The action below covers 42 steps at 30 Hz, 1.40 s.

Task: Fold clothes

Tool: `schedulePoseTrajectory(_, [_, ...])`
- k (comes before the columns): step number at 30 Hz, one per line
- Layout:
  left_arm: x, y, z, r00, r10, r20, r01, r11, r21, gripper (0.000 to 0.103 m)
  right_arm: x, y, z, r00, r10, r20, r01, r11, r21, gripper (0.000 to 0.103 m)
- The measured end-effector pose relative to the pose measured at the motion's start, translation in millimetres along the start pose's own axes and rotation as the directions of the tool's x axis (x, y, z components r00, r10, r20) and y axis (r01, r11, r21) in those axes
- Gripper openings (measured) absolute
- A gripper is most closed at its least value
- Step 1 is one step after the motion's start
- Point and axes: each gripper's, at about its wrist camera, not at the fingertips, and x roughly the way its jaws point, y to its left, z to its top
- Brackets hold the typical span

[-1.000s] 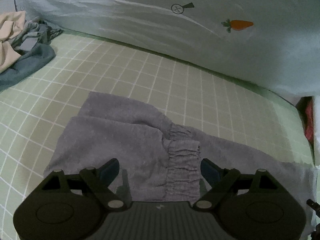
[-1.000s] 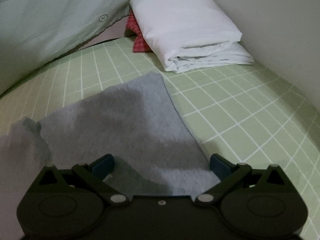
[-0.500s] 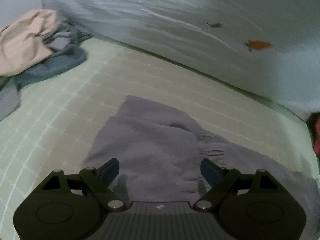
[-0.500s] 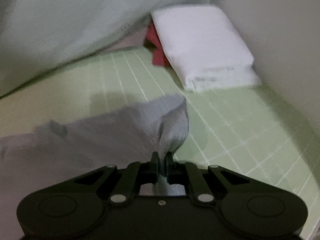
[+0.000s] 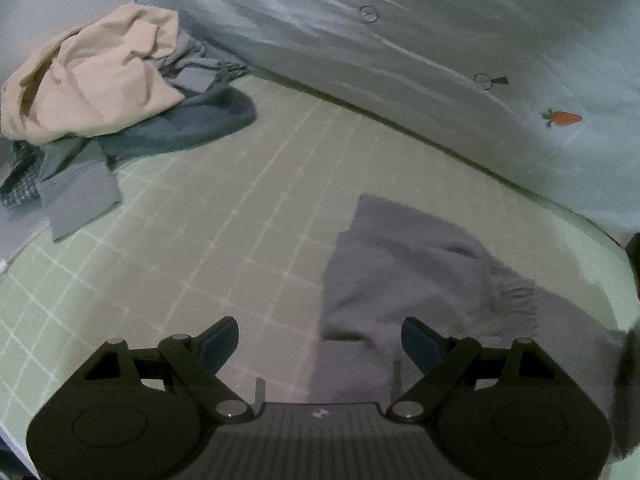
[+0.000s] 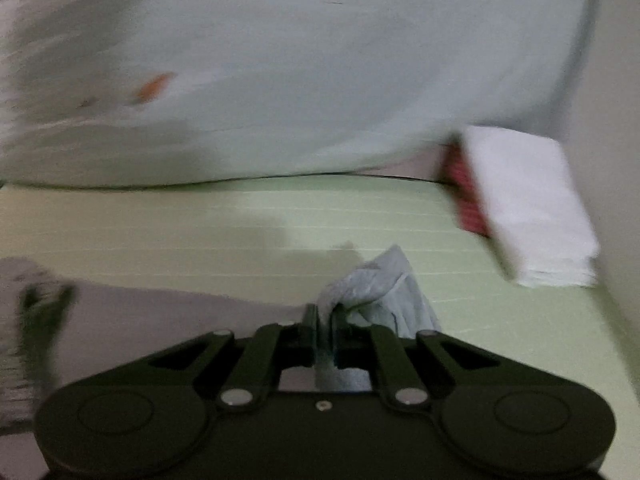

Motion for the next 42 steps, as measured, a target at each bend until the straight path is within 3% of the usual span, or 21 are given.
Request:
schedulePoseTrajectory(4, [-1.3, 19.1, 1.6, 1.0, -0.006, -0.012, 0.006, 1.0, 0.016, 0.089, 8.3, 70.8, -18.7, 0.995, 0.074, -0.074, -0.077, 0.997, -0.03, 0.01])
schedulePoseTrajectory(8, [-0.6, 26.1, 5.4, 1.0, -0.024, -0.007, 0.025, 0.999, 0.029, 0.089, 25.1, 102.5, -45.4, 0.975, 0.098, -0.199, -0.104, 0.994, -0.021, 0.024])
schedulePoseTrajectory(10, [0.8, 24.5, 6.8, 0.999, -0.034, -0.002, 0.034, 0.999, 0.03, 0.089, 15.8, 98.4, -46.3, 0.982, 0.082, -0.172, -0.085, 0.996, -0.015, 0.042])
schedulePoseTrajectory(12, [3.8, 21.5, 7.4, 0.999, -0.044, -0.002, 0.044, 0.999, 0.027, 0.089, 3.2, 85.1, -41.7, 0.991, 0.056, -0.123, -0.053, 0.998, 0.025, 0.053])
schedulePoseTrajectory(16, [12.5, 11.6, 8.4, 0.998, -0.059, -0.009, 0.059, 0.998, 0.026, 0.089, -8.7, 49.0, -36.0, 0.997, -0.007, -0.073, 0.019, 0.986, 0.166, 0.054])
schedulePoseTrajectory(19, [18.1, 4.6, 12.3, 0.998, -0.056, -0.002, 0.056, 0.998, 0.037, 0.089, 1.1, 26.1, -35.5, 0.991, -0.079, -0.105, 0.099, 0.972, 0.211, 0.054])
schedulePoseTrajectory(31, [51.8, -6.8, 35.6, 1.0, 0.013, -0.025, -0.012, 1.0, 0.018, 0.089, 72.0, 37.7, -17.8, 0.981, -0.029, -0.191, 0.031, 1.0, 0.006, 0.053])
schedulePoseTrajectory(35, [56.5, -6.4, 35.2, 0.999, 0.032, -0.043, -0.031, 0.999, 0.021, 0.089, 73.0, 51.6, 3.3, 0.991, 0.075, -0.112, -0.069, 0.996, 0.055, 0.054])
schedulePoseTrajectory(39, [55.4, -0.1, 35.6, 0.998, 0.048, -0.038, -0.048, 0.999, -0.004, 0.089, 73.5, 64.3, 22.8, 0.985, 0.167, -0.033, -0.163, 0.982, 0.096, 0.054])
schedulePoseTrajectory(42, [52.2, 1.8, 35.4, 0.999, 0.041, -0.031, -0.041, 0.999, -0.013, 0.09, 64.9, 49.8, 11.5, 0.993, 0.104, -0.051, -0.097, 0.986, 0.135, 0.054])
